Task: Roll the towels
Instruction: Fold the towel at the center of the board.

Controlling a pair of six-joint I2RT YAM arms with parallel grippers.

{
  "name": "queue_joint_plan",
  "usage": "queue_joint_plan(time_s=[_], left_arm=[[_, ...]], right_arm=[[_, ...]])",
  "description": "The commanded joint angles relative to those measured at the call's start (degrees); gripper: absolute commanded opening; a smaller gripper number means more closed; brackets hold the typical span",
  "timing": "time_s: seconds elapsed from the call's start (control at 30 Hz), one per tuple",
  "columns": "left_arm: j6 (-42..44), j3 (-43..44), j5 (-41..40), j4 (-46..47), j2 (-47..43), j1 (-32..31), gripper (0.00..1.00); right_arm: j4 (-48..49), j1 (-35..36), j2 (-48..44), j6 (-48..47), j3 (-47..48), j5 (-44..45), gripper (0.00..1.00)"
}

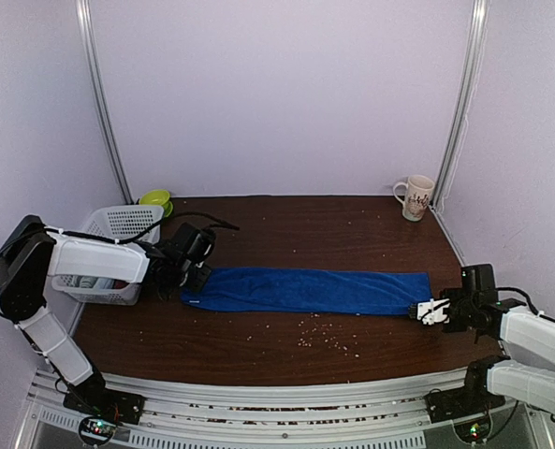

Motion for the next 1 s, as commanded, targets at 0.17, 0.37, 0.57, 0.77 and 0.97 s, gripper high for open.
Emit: queue_joint_plan(time_s=[0.17,0.37,0.57,0.77,0.97], left_arm=[[-0.72,0.72,5.32,-1.32,0.37,0.11,0.45],[-3.11,0.01,9.69,-4.3,1.17,0.65,0.45],[-5.57,0.81,5.23,-8.44,3.72,0.66,0.45],[-6.04,1.73,5.1,-10.8,7.06,0.75,0.46],[-6.42,1.15,3.44,-13.73,7.46,1.07,0.44]], right_arm=[[2.91,-0.49,-0.04,4.55,3.79,1.61,0.0],[3.34,-0.49,0.3,3.76,2.6,2.55,0.02],[4.1,-0.49,0.0,2.44,1.37,2.81,0.02],[4.84,-0.51,1.99,2.62,1.61,3.28,0.02],[6.94,-0.75,1.97,2.26,0.98,3.58,0.02]])
